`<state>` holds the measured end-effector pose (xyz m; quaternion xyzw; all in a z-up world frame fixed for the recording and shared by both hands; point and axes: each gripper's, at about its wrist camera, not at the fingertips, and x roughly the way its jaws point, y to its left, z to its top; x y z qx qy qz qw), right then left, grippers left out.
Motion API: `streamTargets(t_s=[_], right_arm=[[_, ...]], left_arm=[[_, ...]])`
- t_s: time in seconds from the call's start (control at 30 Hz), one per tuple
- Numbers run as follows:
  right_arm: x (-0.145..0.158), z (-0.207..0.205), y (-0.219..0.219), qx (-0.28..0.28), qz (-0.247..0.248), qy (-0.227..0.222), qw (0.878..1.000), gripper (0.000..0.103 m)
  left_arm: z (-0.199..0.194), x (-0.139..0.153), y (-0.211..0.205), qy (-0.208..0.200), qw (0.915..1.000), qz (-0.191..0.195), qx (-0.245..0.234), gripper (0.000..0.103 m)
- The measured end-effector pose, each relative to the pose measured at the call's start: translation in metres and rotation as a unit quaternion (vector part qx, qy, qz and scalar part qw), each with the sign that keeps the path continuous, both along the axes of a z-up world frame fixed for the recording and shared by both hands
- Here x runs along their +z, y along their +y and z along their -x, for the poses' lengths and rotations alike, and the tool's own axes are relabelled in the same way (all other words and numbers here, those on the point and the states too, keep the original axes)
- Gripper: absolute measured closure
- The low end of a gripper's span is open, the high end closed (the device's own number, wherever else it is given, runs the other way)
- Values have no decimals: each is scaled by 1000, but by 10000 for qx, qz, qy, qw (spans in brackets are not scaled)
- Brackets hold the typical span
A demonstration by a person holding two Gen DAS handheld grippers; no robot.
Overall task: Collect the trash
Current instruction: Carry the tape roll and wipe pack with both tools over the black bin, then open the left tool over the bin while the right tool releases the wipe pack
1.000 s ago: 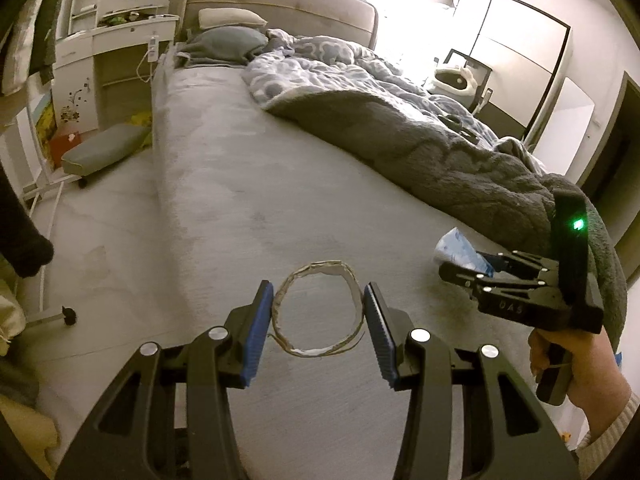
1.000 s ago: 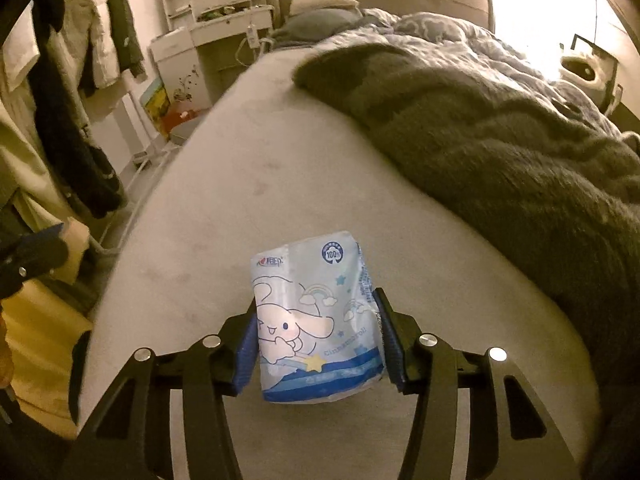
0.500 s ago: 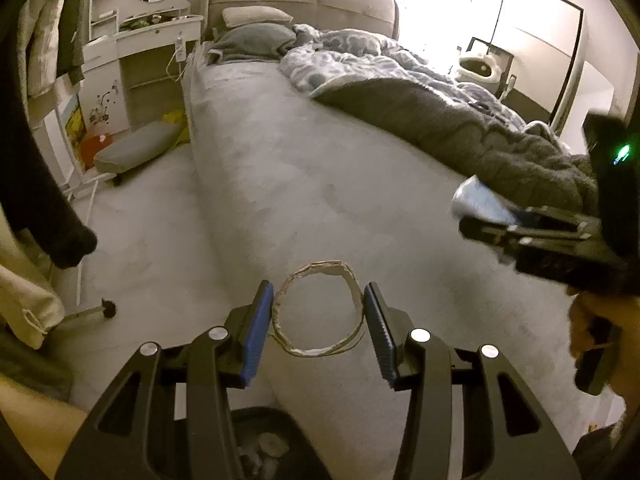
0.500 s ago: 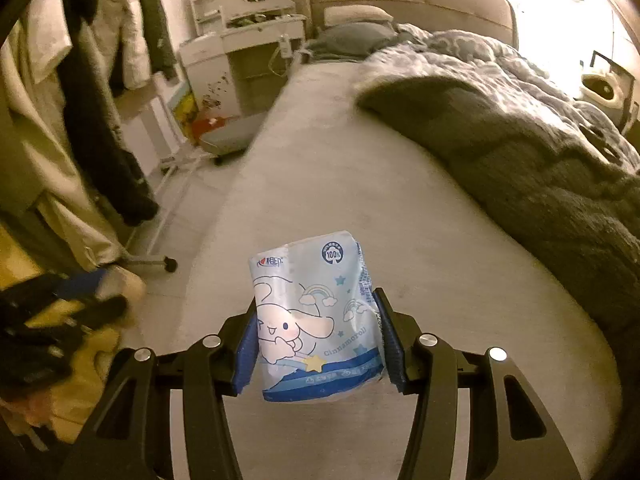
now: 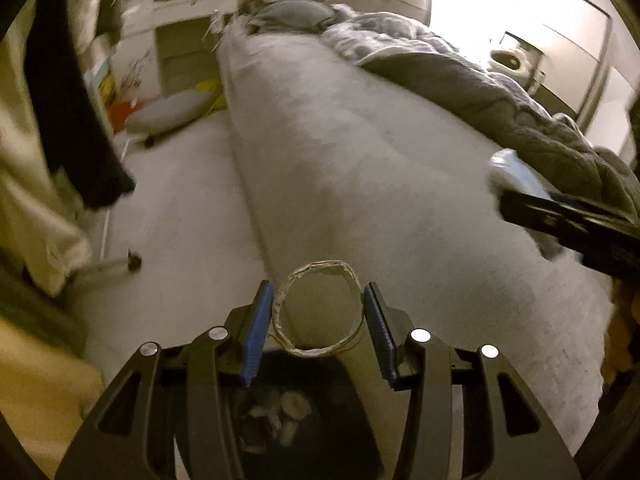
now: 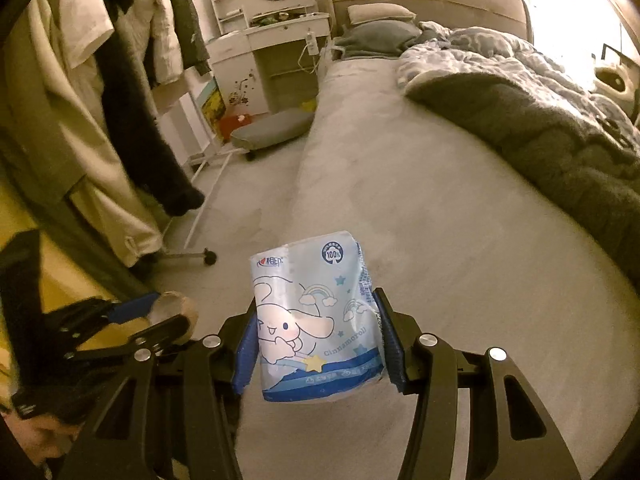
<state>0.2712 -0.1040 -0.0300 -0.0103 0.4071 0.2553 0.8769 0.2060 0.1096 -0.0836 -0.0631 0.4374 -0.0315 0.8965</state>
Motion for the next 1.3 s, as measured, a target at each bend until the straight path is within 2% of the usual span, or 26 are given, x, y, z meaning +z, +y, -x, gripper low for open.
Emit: streamTargets(t_s=[0.07,0.17,0.33,0.6,0.83,0.93,1.0,1.1,1.3], right_arm=[[-2,13,3,-4,-15,53,10000,50],[-6,33,10,53,-72,146,9999,50],[-8,64,31,251,65,128,9996,50],[-11,82,56,530,19,192,9984,50],[-26,84,81,770,118,329,9964,50],[-32,85,91,840,166,394,9955,50],[-37,84,97,869,196,444,9950,50],[-45,83,106,888,272,514,9944,50],[-62,78,121,914,414,675,9927,50]], left_arm=[[8,-14,8,193,9997,28,121,54],[17,-34,12,473,9987,-143,143,54],[34,-71,30,1075,9937,-36,316,54],[51,-110,52,1678,9845,13,503,54],[63,-144,57,2222,9740,62,440,53],[68,-152,58,2324,9718,125,389,50],[72,-154,59,2346,9715,102,325,38],[75,-155,66,2352,9714,152,278,28],[85,-140,88,2119,9763,162,416,28]])
